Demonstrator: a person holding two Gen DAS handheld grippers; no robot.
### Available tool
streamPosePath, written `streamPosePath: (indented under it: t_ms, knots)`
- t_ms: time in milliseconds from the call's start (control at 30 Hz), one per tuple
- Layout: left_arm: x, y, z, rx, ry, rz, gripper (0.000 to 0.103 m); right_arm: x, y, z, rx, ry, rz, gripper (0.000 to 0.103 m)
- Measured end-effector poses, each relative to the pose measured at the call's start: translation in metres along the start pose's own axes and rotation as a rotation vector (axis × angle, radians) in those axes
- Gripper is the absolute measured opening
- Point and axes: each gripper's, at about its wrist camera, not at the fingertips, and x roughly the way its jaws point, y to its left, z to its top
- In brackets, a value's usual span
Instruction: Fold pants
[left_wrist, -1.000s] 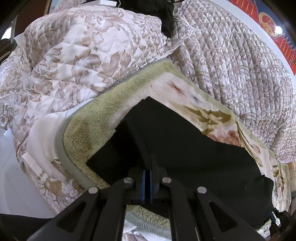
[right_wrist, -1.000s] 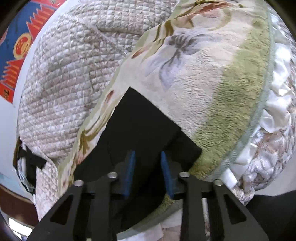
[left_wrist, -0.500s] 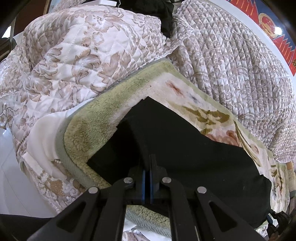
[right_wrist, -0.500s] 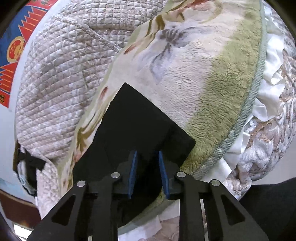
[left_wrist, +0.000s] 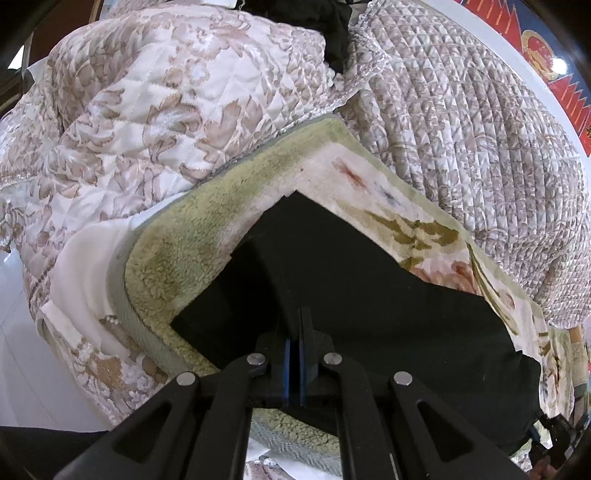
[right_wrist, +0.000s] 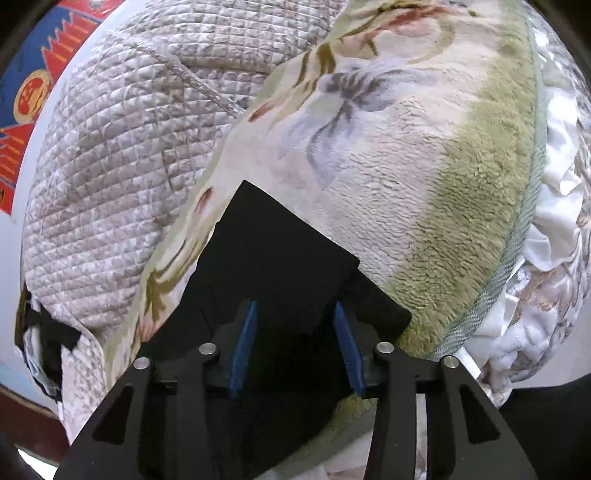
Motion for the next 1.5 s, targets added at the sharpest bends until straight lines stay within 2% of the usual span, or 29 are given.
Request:
streamPosePath:
  t_ms: [67,133,367,500,533,733,833,933,1000,1100,1200,1267,1300,1367,1433,1500]
  knots:
    - [-0.002,-0.002,0.002,0.004,-0.007,-0.009,0.004,-0.007,0.001,0.001,-0.017,-0.016,0.027,0.013]
    - [-0.005,-0.002,0.005,0.005,-0.01,-0.02,0.004,-0.013,0.003,0.004,-0.035,-0.02,0.049,0.01]
    - [-0.021,-0.004,0.01,0.015,-0.028,-0.026,0.004,-0.046,0.01,0.003,-0.022,-0.024,0.131,0.007]
    - [-0.011,-0.001,0.007,0.019,0.003,0.018,0.004,-0.043,0.002,0.0,-0.019,-0.004,0.08,0.007]
    - [-0.01,0.0,0.006,0.014,0.013,0.016,0.004,-0.04,-0.004,0.001,0.017,0.016,0.089,0.007]
    - [-0.031,-0.006,0.01,0.027,-0.045,-0.015,0.004,-0.069,0.018,0.006,-0.032,-0.027,0.153,0.006]
    - [-0.017,-0.002,0.003,0.03,0.006,0.031,0.005,-0.062,0.015,0.003,-0.045,-0.022,0.092,0.006]
    - [-0.006,0.004,-0.005,0.027,0.068,0.078,0.005,-0.04,-0.008,-0.002,0.014,0.045,-0.007,0.007]
    - [-0.009,0.007,-0.007,0.023,0.065,0.102,0.009,-0.038,-0.012,-0.004,0.021,0.049,-0.034,0.009]
    - [-0.023,0.011,-0.004,0.008,0.036,0.133,0.009,-0.05,-0.008,-0.004,-0.011,-0.007,-0.104,0.011]
    - [-0.034,0.003,0.004,0.029,-0.013,0.139,0.01,-0.059,0.01,-0.002,-0.105,-0.074,-0.136,0.016]
    - [-0.034,-0.014,0.011,0.067,-0.033,0.087,0.011,-0.052,0.036,-0.004,-0.249,-0.084,-0.118,0.018]
    - [-0.032,-0.025,0.013,0.087,-0.033,0.054,0.016,-0.046,0.049,-0.007,-0.32,-0.08,-0.111,0.019]
    - [-0.021,-0.052,0.016,0.142,-0.013,-0.025,0.025,-0.021,0.081,-0.016,-0.513,-0.035,-0.095,0.028]
    - [-0.005,-0.083,0.015,0.212,0.025,-0.09,0.026,0.007,0.104,-0.025,-0.643,0.037,-0.051,0.028]
    - [0.011,-0.11,0.012,0.273,0.068,-0.155,0.026,0.026,0.116,-0.031,-0.723,0.078,-0.061,0.028]
